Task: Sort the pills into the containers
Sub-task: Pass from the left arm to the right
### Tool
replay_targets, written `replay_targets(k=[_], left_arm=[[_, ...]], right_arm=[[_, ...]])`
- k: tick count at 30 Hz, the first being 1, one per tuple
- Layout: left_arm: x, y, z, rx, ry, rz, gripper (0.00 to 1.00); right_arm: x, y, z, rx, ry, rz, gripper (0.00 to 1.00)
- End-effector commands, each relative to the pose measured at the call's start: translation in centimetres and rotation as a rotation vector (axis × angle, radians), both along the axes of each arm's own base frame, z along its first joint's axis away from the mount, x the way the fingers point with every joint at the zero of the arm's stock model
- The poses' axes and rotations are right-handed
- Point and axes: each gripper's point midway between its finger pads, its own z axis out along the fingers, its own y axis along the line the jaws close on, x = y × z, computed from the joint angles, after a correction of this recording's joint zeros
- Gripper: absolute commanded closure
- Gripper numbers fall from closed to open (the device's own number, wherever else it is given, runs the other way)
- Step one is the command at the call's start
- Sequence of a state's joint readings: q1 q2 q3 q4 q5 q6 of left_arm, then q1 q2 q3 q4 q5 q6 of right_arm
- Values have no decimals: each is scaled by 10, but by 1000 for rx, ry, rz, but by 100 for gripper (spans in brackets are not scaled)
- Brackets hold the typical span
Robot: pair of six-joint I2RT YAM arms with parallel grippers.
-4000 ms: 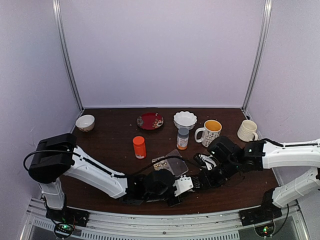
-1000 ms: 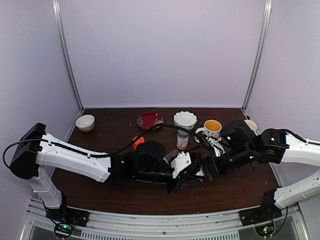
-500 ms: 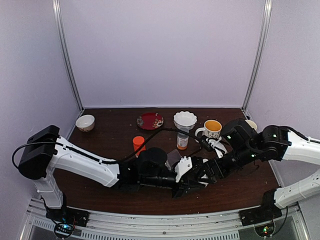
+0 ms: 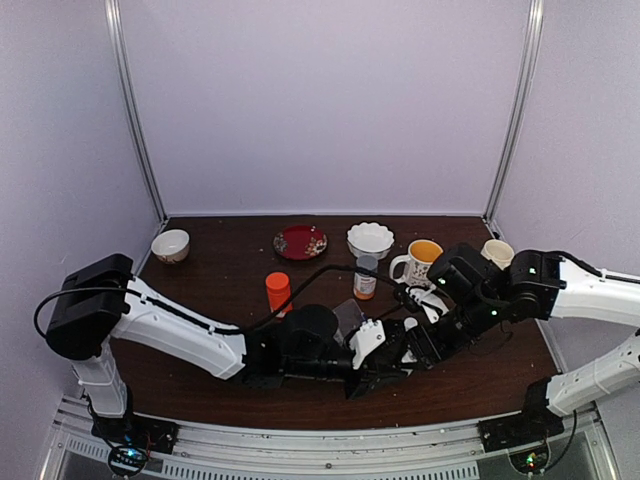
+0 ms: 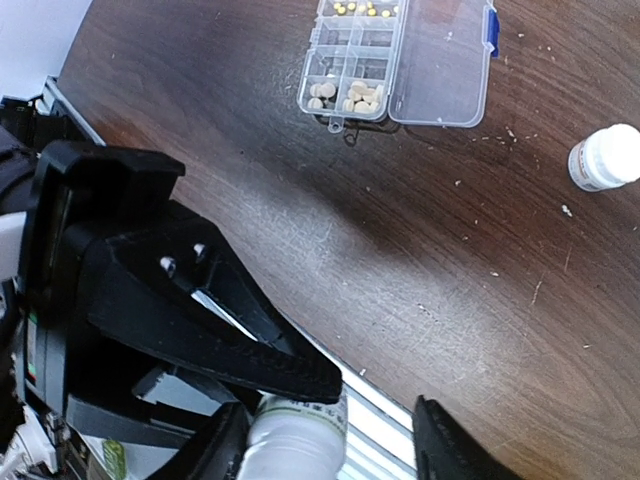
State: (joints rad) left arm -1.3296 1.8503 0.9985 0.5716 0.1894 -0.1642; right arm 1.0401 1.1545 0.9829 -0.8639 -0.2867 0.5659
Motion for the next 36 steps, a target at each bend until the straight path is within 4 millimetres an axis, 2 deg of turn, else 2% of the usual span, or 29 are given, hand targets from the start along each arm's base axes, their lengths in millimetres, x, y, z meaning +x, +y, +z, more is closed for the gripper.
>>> replay_targets(k=[1, 6, 12, 13, 15, 19, 21, 24, 25, 29, 31, 36], left_arm=[[13, -3, 23, -87, -45, 61, 86], [25, 1, 24, -102, -67, 138, 82], [46, 7, 26, -113, -93, 267, 77], [47, 7, 29, -129, -95, 274, 73], [46, 8, 33, -159, -93, 268, 59], [37, 10, 34, -194, -73, 227, 42], [34, 10, 32, -199, -63, 211, 35], [31, 13, 29, -206, -54, 200, 16], [31, 16, 29, -213, -51, 205, 13], [31, 29, 26, -243, -33, 209, 8], [24, 33, 29, -260, -16, 166, 3], [13, 50, 44, -348, -29, 129, 2]], right_arm=[[6, -5, -11, -45, 29, -80, 50], [7, 6, -17, -13, 65, -110, 66], [8, 6, -23, -21, 74, -127, 76], [9, 5, -24, -24, 73, -129, 78], [11, 3, -23, -27, 63, -134, 80], [17, -4, -21, -47, 37, -142, 87], [20, -8, -21, -55, 27, -143, 89], [23, -11, -18, -56, 17, -149, 90], [23, -12, -16, -54, 14, -149, 90], [24, -15, -6, -53, -2, -127, 90], [22, -13, 1, -44, -11, -89, 90], [14, 2, 25, 31, -37, 51, 92]])
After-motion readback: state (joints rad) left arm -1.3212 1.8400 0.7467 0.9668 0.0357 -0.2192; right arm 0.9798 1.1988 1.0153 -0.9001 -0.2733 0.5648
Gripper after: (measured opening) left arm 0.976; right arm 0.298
